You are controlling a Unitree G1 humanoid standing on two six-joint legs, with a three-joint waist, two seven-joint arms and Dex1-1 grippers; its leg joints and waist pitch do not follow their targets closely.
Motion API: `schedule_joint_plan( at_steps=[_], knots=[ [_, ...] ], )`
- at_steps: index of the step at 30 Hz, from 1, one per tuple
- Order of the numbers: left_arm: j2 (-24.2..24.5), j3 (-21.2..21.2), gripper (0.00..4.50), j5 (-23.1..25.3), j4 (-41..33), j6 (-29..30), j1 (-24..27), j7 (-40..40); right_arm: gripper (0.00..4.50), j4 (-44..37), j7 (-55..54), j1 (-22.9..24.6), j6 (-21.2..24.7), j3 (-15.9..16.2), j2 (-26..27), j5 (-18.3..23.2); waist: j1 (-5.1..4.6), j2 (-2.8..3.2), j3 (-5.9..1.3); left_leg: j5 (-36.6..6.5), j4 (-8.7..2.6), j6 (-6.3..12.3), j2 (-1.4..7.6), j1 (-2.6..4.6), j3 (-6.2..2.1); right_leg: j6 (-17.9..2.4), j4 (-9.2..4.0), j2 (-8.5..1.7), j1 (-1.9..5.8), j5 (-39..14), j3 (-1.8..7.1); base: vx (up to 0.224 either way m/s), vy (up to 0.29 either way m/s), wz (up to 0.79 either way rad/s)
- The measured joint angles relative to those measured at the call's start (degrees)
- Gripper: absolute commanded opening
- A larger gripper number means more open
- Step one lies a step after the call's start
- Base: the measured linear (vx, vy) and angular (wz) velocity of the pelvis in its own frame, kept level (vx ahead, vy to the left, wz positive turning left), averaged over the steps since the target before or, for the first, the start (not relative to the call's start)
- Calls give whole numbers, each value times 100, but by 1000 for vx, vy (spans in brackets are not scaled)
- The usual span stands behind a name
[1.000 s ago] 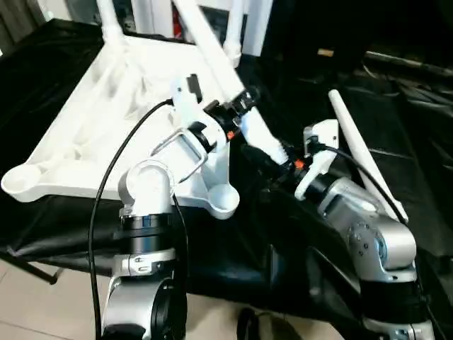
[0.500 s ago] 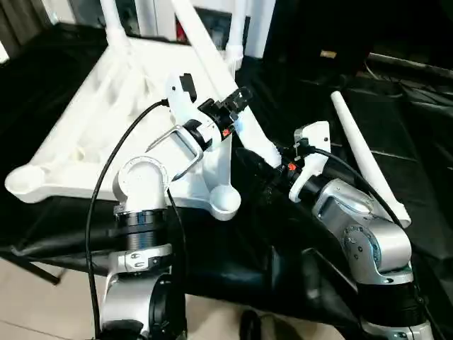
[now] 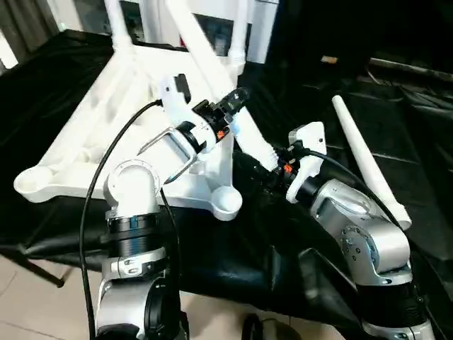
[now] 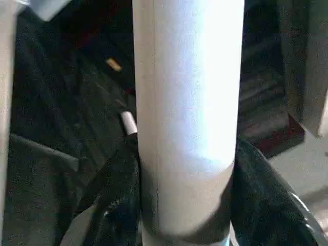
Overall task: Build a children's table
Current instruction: Pick table leg
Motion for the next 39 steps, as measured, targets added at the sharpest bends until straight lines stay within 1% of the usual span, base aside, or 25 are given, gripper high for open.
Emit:
schedule_joint_plan(
  at_steps=[2,4,5,6,9,10,12,14,16,18,19,20,22,24,28,30,33,38,39],
  knots=[
    [61,-161,197,72,-25,-5,28,-53,392,-49,100,64,125,-70,-120,127,1,-9,-16,0,0,0,-1,0,0,4,-3,0,2,1,1,0,0,0],
    [158,-323,197,170,-116,-9,110,-122,398,-129,206,103,246,-180,-186,303,-1,-12,-17,0,0,0,0,1,0,11,-3,0,0,4,0,0,0,0],
    [180,-344,197,171,-128,-5,129,-131,414,-230,303,147,334,-226,-304,406,1,-11,-18,0,0,0,0,0,0,13,-3,0,-1,6,1,0,0,0],
    [222,-358,197,172,-130,-3,154,-138,414,-287,382,162,399,-275,-415,500,8,-13,-20,0,0,0,0,2,0,14,-2,0,0,6,0,0,0,0],
    [486,-378,196,244,-129,4,196,-271,442,-493,700,158,724,-562,-782,852,7,-14,-21,0,0,0,0,2,0,19,-3,0,-2,9,-1,0,0,0],
    [637,-424,196,278,-129,9,196,-381,447,-508,826,147,886,-711,-982,1034,14,-13,-27,0,0,0,0,2,0,20,-4,0,0,9,0,0,0,0],
    [831,-436,196,315,-129,8,196,-558,450,-499,973,101,1096,-942,-1207,1256,18,-15,-43,0,0,0,0,2,0,20,-5,0,0,10,0,0,0,0],
    [1007,-487,196,340,-128,9,196,-793,450,-481,1135,-12,1349,-1174,-1399,1549,33,-15,-73,0,2,0,0,1,0,20,-6,0,1,10,-1,0,0,0],
    [1087,-555,196,340,-128,12,193,-981,450,-450,1250,-97,1602,-1405,-1498,1861,50,-21,-120,0,3,1,0,2,0,20,-5,0,4,10,-1,0,0,0],
    [1138,-594,196,340,-128,17,187,-1057,450,-398,1296,-210,1798,-1530,-1496,2095,63,-24,-167,0,4,1,1,2,0,20,-5,0,4,10,-2,0,0,0],
    [1196,-614,196,333,-125,46,166,-1152,450,-243,1265,-370,2013,-1613,-1469,2315,67,-26,-194,1,9,1,1,4,0,20,-1,0,5,10,-2,0,0,0],
    [1224,-641,196,329,-124,67,131,-1200,450,-172,1225,-459,2117,-1668,-1464,2382,72,-24,-208,0,12,1,2,3,0,20,-1,-1,5,10,-4,0,0,0],
    [1308,-674,196,235,-125,158,68,-1388,450,65,1149,-628,2368,-1696,-1437,2489,96,-22,-247,0,14,0,2,6,0,20,-1,-1,8,10,-4,0,0,0],
    [1347,-733,196,161,-133,268,13,-1564,450,234,1140,-676,2574,-1666,-1429,2499,125,-22,-264,1,15,0,2,7,0,20,-1,-2,12,10,-4,0,0,0],
    [1333,-847,196,-81,-217,530,8,-1862,450,483,1225,-764,2985,-1387,-1422,2553,196,-22,-266,1,20,-1,2,9,0,20,-1,-4,15,10,-5,0,0,0],
    [1331,-875,196,-195,-234,623,6,-1985,450,535,1288,-879,3113,-1302,-1423,2623,206,-22,-266,1,21,-1,2,9,0,20,-2,-5,16,10,-6,0,0,0],
    [1316,-914,196,-407,-258,776,5,-2232,450,683,1352,-1141,3324,-1333,-1379,2924,207,-23,-266,1,27,-1,3,10,0,20,-3,-7,18,10,-12,0,0,0],
    [1257,-1047,196,-622,-374,899,4,-2532,450,764,1475,-1220,3549,-1350,-1261,3177,225,-25,-270,1,28,-1,6,13,-2,21,-16,-21,43,10,-38,0,0,0],
    [1247,-1071,196,-633,-374,906,4,-2577,432,759,1517,-1217,3556,-1331,-1280,3179,225,-25,-270,1,28,-1,9,18,-2,21,-22,-25,54,9,-51,0,0,0]
  ],
)
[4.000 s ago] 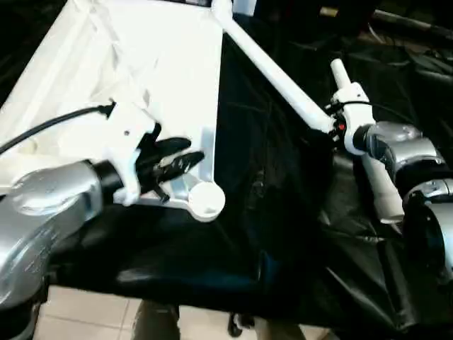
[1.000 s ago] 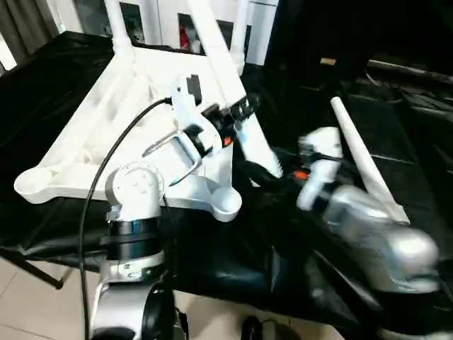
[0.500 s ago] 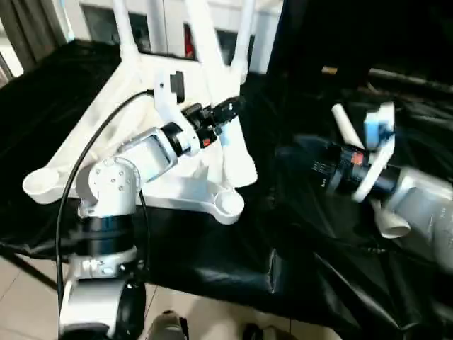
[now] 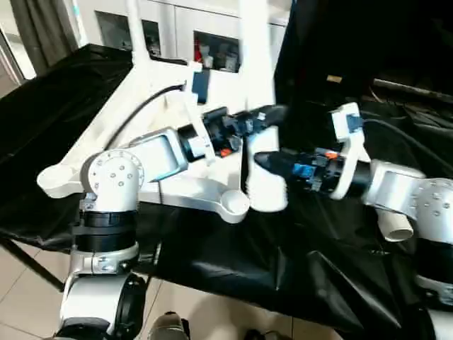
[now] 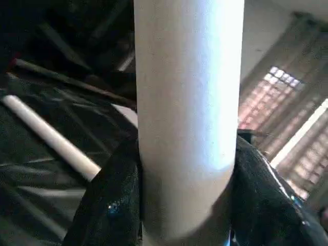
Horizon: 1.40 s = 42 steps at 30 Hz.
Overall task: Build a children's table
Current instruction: Pick table leg
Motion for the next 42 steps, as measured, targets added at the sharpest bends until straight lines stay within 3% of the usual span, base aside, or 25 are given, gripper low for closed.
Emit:
schedule_joint_plan(
  at_steps=[8,12,13,14,15,16,17,18,19,22,27,29,33,34,39,42],
  knots=[
    [-101,-32,196,-36,2,24,0,-55,357,-59,141,91,107,216,-43,106,-51,43,-17,-4,-24,2,85,135,-49,4,-220,-114,238,-4,-359,0,0,0],
    [-116,-34,196,-53,2,22,-4,-71,330,-84,141,108,156,223,9,176,-38,49,-16,-10,-38,2,69,220,-18,2,-186,-180,243,-8,-423,0,0,0],
    [-115,-35,196,-53,3,23,-4,-71,322,-85,145,118,155,230,9,187,-37,78,-16,-16,-38,12,79,240,-42,2,-241,-208,274,-9,-534,0,0,0],
    [-113,-40,196,-53,4,23,-3,-71,315,-86,150,123,155,231,9,201,-40,142,-19,-17,-31,12,133,260,-54,2,-337,-225,357,-8,-702,0,0,0],
    [-99,-45,196,-53,4,24,-19,-73,308,-102,151,122,148,234,10,210,-21,188,-24,-22,-53,2,212,234,-74,27,-217,-227,434,-105,-744,120,48,-22],
    [-96,-83,195,-52,4,25,-46,-76,300,-140,151,169,146,223,5,230,-10,161,-46,-20,-36,-1,189,189,-11,13,273,-243,432,-485,-509,174,19,-3],
    [-104,-90,195,-53,-8,20,-47,-94,293,-156,157,163,147,227,-10,242,33,-15,-139,-19,-36,-3,181,198,132,136,476,-289,418,-582,-281,174,19,-3],
    [-96,-73,195,-52,1,17,-21,-112,293,-155,154,146,146,240,11,244,57,-39,-143,-31,-65,-29,128,203,101,144,487,-290,351,-611,-195,46,-74,1],
    [-81,-87,195,-52,2,27,-14,-115,287,-154,153,174,150,249,15,254,140,-26,-150,-69,-114,-81,44,184,3,134,463,-306,333,-605,-193,9,-80,-12],
    [-88,-113,195,-51,1,31,-14,-117,265,-199,153,226,150,237,15,273,228,67,-204,5,-162,-208,57,164,-39,132,426,-265,320,-592,-208,3,-27,-4],
    [-59,-111,195,-51,2,60,-14,-128,233,-306,79,243,112,239,79,277,230,75,-213,23,-159,-196,60,152,-28,148,338,-259,343,-525,-203,0,0,0],
    [-84,-91,265,-36,19,53,-16,-53,218,-347,-5,272,41,229,132,258,239,72,-218,45,-159,-164,59,135,-22,156,303,-257,344,-513,-199,0,0,0],
    [-189,0,285,-11,195,39,-16,229,209,-366,-388,360,-173,237,340,115,254,66,-225,51,-153,-154,56,100,-4,148,237,-253,333,-471,-177,0,0,0],
    [-220,21,309,11,191,-17,-16,315,206,-444,-497,375,-299,277,365,-21,253,66,-225,52,-150,-150,56,87,-1,153,221,-251,326,-464,-172,0,0,0],
    [-331,130,346,265,-40,-279,20,850,205,-745,-1050,521,-884,680,352,-794,251,59,-229,53,-143,-130,46,84,11,169,211,-251,324,-471,-150,0,0,0],
    [-463,146,355,399,-192,-372,130,1158,204,-894,-1375,545,-1267,1196,189,-1460,246,58,-229,53,-144,-130,44,89,12,180,211,-251,323,-470,-141,0,0,0]
  ],
)
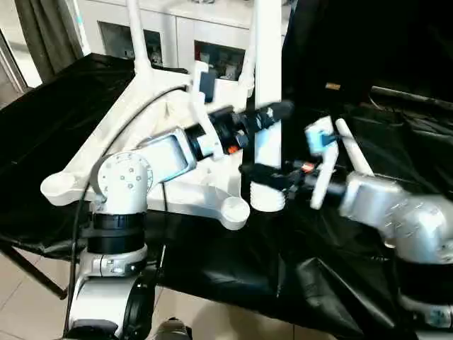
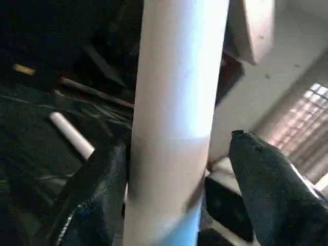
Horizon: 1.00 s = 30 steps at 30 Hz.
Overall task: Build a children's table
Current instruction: Pick table leg
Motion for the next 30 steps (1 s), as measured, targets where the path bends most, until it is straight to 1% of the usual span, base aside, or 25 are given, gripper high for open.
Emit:
schedule_joint_plan(
  at_steps=[1,4,5,6,7,8,10,11,13,16,19,21,24,25,27,28,30],
  knots=[
    [-96,1,355,25,-48,-61,59,118,203,-56,-108,0,-103,173,-30,-199,-5,0,0,-1,0,2,-2,1,0,4,1,0,0,2,4,0,0,0],
    [-337,2,355,230,-42,-283,61,538,202,-93,-361,-1,-331,510,-20,-626,-13,-2,0,-7,0,12,-6,4,0,46,0,0,0,-5,10,0,0,0],
    [-380,2,355,266,-36,-332,61,625,202,-93,-397,-1,-385,578,0,-710,-24,-2,1,-8,0,13,-7,4,0,50,0,0,0,-2,13,0,0,0],
    [-408,3,355,302,-32,-374,61,691,202,-92,-434,-1,-409,619,38,-775,-41,-2,1,-8,0,14,-8,5,-1,52,0,0,0,0,15,0,0,0],
    [-431,5,327,344,-30,-419,61,753,202,-92,-479,-1,-454,644,101,-828,-68,-2,1,-8,0,14,-10,4,-1,54,0,0,0,4,17,0,0,0],
    [-447,6,321,352,-29,-438,60,793,202,-92,-500,-1,-479,668,123,-848,-88,-2,1,-9,0,15,-11,4,-1,56,0,0,0,6,19,0,0,0],
    [-541,69,321,366,-4,-501,59,913,202,-90,-583,-1,-561,724,166,-946,-124,-2,1,-9,1,15,-15,4,-1,57,-1,0,0,12,25,0,0,0],
    [-561,89,309,370,8,-519,59,941,202,-88,-599,-1,-592,738,175,-984,-135,-2,1,-9,1,15,-16,4,-1,56,-2,0,-1,14,26,0,0,0],
    [-562,106,282,390,10,-536,53,977,202,-83,-640,-1,-616,746,199,-1035,-154,-2,1,-9,1,15,-16,4,-1,55,-3,0,-3,16,27,0,0,0],
    [-562,99,276,510,11,-640,48,1070,202,-80,-720,-1,-649,750,269,-1073,-170,-2,1,-9,1,16,-16,4,-1,55,-3,1,-4,16,28,0,0,0],
    [-564,98,232,614,11,-711,48,1113,202,-80,-761,-1,-661,751,330,-1110,-185,-2,1,-9,1,16,-16,3,-1,55,-4,1,-4,16,29,0,0,0],
    [-547,99,228,670,11,-736,49,1125,202,-81,-763,-1,-694,751,335,-1114,-194,-2,1,-9,1,16,-17,3,-1,54,-6,2,-4,17,30,0,0,0],
    [-513,98,206,680,4,-751,49,1117,202,-80,-749,1,-728,749,380,-1115,-208,-1,1,-9,1,16,-16,3,-1,52,-7,2,-5,18,30,0,0,0],
    [-480,104,203,683,1,-780,49,1114,257,-76,-702,23,-839,733,416,-1114,-216,-2,1,-9,1,16,-16,3,-1,50,-9,4,-5,19,30,0,0,0],
    [-397,100,203,679,-30,-783,49,1046,257,-69,-573,67,-917,607,516,-994,-232,-1,1,-9,1,16,-16,3,-1,48,-11,4,-5,21,30,0,0,0],
    [-362,85,197,676,-19,-712,51,996,272,-86,-482,59,-968,529,565,-857,-237,-1,1,-10,1,17,-16,3,-1,43,-11,4,-6,24,31,0,0,0],
    [-241,-6,194,663,-9,-611,52,800,278,-87,-350,54,-903,358,574,-611,-231,-2,0,-10,2,18,-17,3,-1,42,-13,4,-6,26,32,0,0,0]
  ],
)
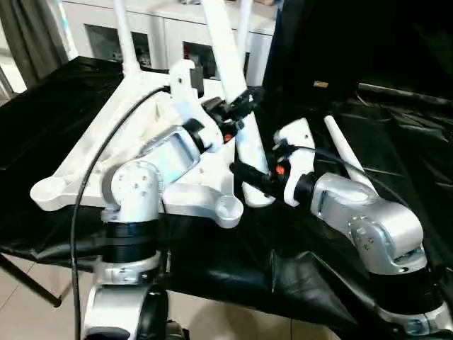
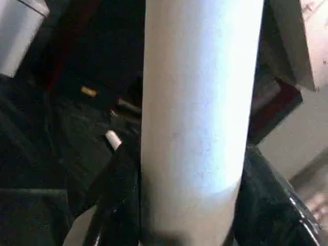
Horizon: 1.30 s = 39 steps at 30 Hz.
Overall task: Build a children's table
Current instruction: Pick table leg
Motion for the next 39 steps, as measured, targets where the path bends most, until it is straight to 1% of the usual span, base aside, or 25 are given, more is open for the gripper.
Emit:
schedule_joint_plan(
  at_steps=[2,3,4,6,7,10,14,18,19,20,24,25,27,28,29,30,32,33,35,37,38,39],
  knots=[
    [218,-112,191,-50,0,155,0,-311,300,-6,216,-3,93,-121,-97,248,-8,0,0,0,0,0,0,0,0,-1,0,1,0,3,2,0,0,0],
    [267,-148,191,-51,2,199,0,-384,300,-17,278,-4,103,-161,-128,304,-14,0,0,0,0,0,0,0,0,-2,0,1,-1,4,2,0,0,0],
    [352,-175,190,-56,4,238,0,-477,309,-43,359,-8,157,-218,-162,362,-15,0,0,0,0,0,0,0,0,-1,1,2,-2,4,2,0,0,0],
    [598,-268,189,-245,-8,458,-1,-855,309,-49,669,-23,459,-345,-343,732,-13,0,0,0,0,0,0,2,0,-1,2,3,-2,4,2,0,0,0],
    [797,-272,189,-461,-13,653,-2,-1164,309,-62,958,-28,759,-463,-564,1065,-12,1,0,0,0,0,-1,2,0,-2,2,3,-3,5,4,0,0,0],
    [1081,-81,189,-891,-19,995,-85,-1679,309,-151,1450,-28,1315,-703,-994,1629,-6,0,0,0,1,0,0,2,0,-11,3,4,-3,11,4,0,0,0],
    [1140,21,189,-1189,-16,1099,-390,-2105,309,-192,1691,-58,1619,-740,-1046,1945,9,0,-1,0,2,0,1,3,0,-23,3,5,-3,17,4,0,0,0],
    [1129,22,189,-1455,56,1110,-475,-2399,309,-147,1847,-150,1851,-743,-1146,2212,20,0,-1,0,3,-1,1,6,0,-19,4,5,-1,17,5,0,0,0],
    [1112,39,189,-1512,97,1128,-476,-2423,292,-142,1872,-181,1918,-753,-1154,2282,26,1,-1,0,3,-1,1,7,0,-19,5,5,-1,18,6,0,0,0],
    [1071,84,189,-1583,125,1174,-476,-2452,274,-141,1875,-200,1959,-753,-1151,2317,29,1,-1,0,3,-1,1,8,0,-20,6,5,-2,19,5,0,0,0],
    [1044,105,189,-1623,125,1222,-476,-2525,260,-137,1900,-226,2050,-752,-1125,2399,53,0,-1,1,3,-1,1,9,-1,-19,7,5,-2,19,5,0,0,0],
    [1045,102,189,-1623,125,1223,-476,-2546,236,-137,1898,-225,2059,-752,-1125,2412,67,0,-1,1,3,-1,1,8,0,-19,7,5,-2,19,5,0,0,0],
    [1064,99,189,-1623,125,1223,-475,-2562,232,-140,1897,-225,2070,-752,-1123,2458,86,-1,-2,1,3,-1,1,8,0,-18,7,5,-2,18,5,0,0,0],
    [1073,98,189,-1623,134,1224,-473,-2563,215,-171,1888,-225,2071,-752,-1123,2470,99,-1,-2,1,3,-1,1,8,-1,-17,7,5,-2,18,5,0,0,0],
    [1075,98,189,-1623,134,1223,-471,-2563,215,-170,1872,-224,2072,-752,-1121,2479,107,-8,-4,1,2,-1,1,8,0,-17,6,5,-2,17,5,0,0,0],
    [1078,99,188,-1623,134,1219,-467,-2563,203,-170,1856,-224,2074,-752,-1116,2488,111,-12,-6,1,2,-1,1,8,0,-16,6,5,-2,17,5,0,0,0],
    [1076,108,187,-1618,135,1208,-462,-2535,202,-171,1799,-224,2078,-752,-1072,2503,110,-21,-12,1,2,-1,1,8,0,-15,6,5,-2,16,6,0,0,0],
    [1066,114,222,-1615,152,1197,-463,-2492,200,-162,1768,-224,2076,-755,-1038,2500,110,-23,-13,1,3,-1,1,8,0,-15,5,5,-2,16,6,0,0,0],
    [951,200,257,-1621,310,1198,-477,-2293,198,-137,1654,-220,2042,-757,-974,2451,118,-21,-15,1,3,-2,1,8,0,-15,5,5,-1,17,6,0,0,0],
    [857,238,260,-1574,432,1159,-479,-2074,196,-109,1511,-195,1991,-750,-946,2306,121,-22,-15,1,2,-2,1,8,0,-12,4,5,-1,20,6,0,0,0],
    [835,204,267,-1428,425,1058,-472,-1946,196,-112,1384,-162,1893,-732,-920,2195,120,-22,-15,1,2,-2,1,8,0,-11,4,5,-1,20,6,0,0,0],
    [828,132,284,-1239,397,919,-464,-1817,196,-108,1232,-126,1785,-708,-867,2037,119,-24,-16,1,1,-3,1,8,-1,-10,4,5,-1,21,6,0,0,0]
  ],
)
